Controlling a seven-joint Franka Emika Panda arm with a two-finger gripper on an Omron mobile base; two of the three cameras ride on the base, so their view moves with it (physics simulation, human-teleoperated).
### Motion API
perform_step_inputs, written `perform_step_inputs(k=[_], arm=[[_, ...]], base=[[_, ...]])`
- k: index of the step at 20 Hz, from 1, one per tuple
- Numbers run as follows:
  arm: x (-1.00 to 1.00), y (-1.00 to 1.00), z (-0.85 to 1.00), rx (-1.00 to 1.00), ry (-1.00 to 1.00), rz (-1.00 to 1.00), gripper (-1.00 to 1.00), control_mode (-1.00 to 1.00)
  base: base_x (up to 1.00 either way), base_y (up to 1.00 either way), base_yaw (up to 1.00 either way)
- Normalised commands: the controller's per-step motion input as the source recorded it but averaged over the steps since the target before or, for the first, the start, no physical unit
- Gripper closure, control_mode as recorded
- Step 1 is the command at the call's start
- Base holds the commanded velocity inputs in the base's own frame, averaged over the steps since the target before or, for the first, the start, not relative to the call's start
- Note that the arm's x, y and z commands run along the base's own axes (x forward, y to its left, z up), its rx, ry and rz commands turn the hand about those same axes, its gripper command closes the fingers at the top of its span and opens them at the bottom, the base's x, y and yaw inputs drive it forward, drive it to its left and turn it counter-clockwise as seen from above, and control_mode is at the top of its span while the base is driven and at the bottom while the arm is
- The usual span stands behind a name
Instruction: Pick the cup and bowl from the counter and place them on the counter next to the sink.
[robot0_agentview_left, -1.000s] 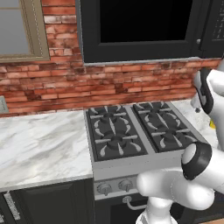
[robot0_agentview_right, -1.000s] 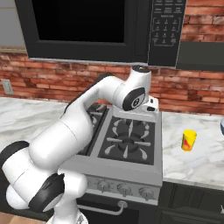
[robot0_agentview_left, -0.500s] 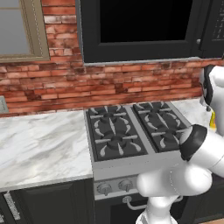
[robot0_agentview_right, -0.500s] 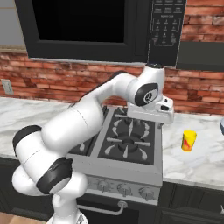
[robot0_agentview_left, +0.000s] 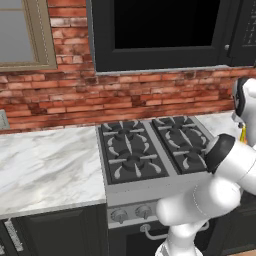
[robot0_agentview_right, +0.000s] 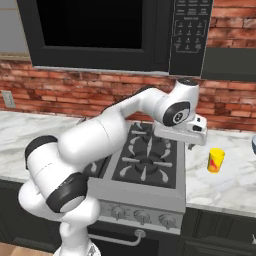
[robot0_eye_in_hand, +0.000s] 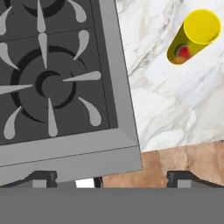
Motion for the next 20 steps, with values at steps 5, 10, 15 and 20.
perform_step_inputs(k=[5,10,15,20], arm=[[0.64,0.0,-0.04,0.0,-0.03,0.0,-1.0,-1.0],[0.54,-0.12,-0.06,0.0,0.0,0.0,-1.0,-1.0],[0.19,-0.18,0.0,0.0,0.02,0.0,-1.0,-1.0],[0.23,-0.33,-0.1,0.0,0.01,0.0,-1.0,-1.0]], base=[[0.0,0.0,0.0],[0.0,0.0,0.0],[0.0,0.0,0.0],[0.0,0.0,0.0]])
